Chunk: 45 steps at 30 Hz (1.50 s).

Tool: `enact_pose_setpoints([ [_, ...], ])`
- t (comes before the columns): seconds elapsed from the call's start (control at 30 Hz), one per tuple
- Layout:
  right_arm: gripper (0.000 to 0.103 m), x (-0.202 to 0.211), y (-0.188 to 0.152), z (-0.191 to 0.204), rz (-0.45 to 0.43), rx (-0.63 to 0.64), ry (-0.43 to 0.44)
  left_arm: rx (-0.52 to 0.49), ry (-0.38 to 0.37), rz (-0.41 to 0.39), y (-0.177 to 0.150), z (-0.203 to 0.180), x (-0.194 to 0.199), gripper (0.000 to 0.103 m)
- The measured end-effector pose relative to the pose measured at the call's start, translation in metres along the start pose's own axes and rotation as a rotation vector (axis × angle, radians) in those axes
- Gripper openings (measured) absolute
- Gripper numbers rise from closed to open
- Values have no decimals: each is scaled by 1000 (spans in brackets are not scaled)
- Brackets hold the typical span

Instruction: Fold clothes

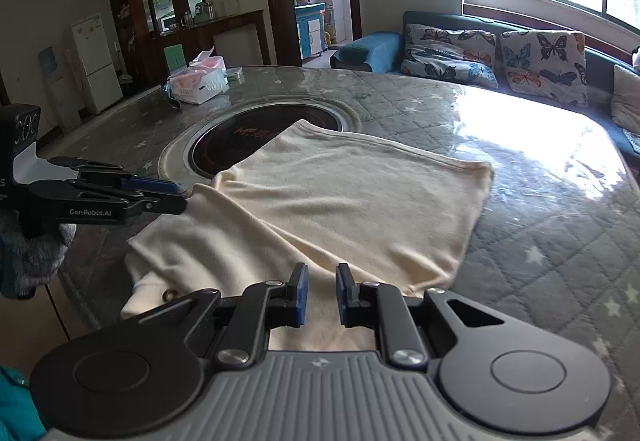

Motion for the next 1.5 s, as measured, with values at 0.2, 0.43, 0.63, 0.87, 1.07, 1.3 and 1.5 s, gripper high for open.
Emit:
enact_pose_setpoints([
  [0.2, 14, -28, -14, -3, 46, 17, -17, 32, 47, 30, -9, 20, -18, 22],
  [0.43, 12, -20, -20, 0, 49, 45, -11, 23, 69, -2, 0, 23, -4, 23],
  [0.63, 13, -9, -23, 9, 44, 96, -3, -69, 30, 10, -2, -2, -3, 24],
  [0.87, 15, 5, -27, 23, 41, 156, 18, -194, -54, 21, -22, -33, 29, 35],
  [1.07, 15, 7, -44, 30, 75, 187, 21, -317, -109, 48, -44, -53, 51, 39],
  [1.3, 16, 9, -41, 31, 57, 180, 22, -439, -168, 48, -56, -61, 77, 49],
  [1.5, 26, 15, -41, 35, 52, 202, 25, -532, -154, 22, -70, -71, 66, 49],
])
Point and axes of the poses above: each gripper's, at about its wrist camera, not at the fingertips, and x roughly against the way its jaws point, z to its left, y to its top, the point moved 8 cm from there along -x, roughly the way its jaws point, and after that the axes turned 8 degrees about -z, right-handed, at the moved point
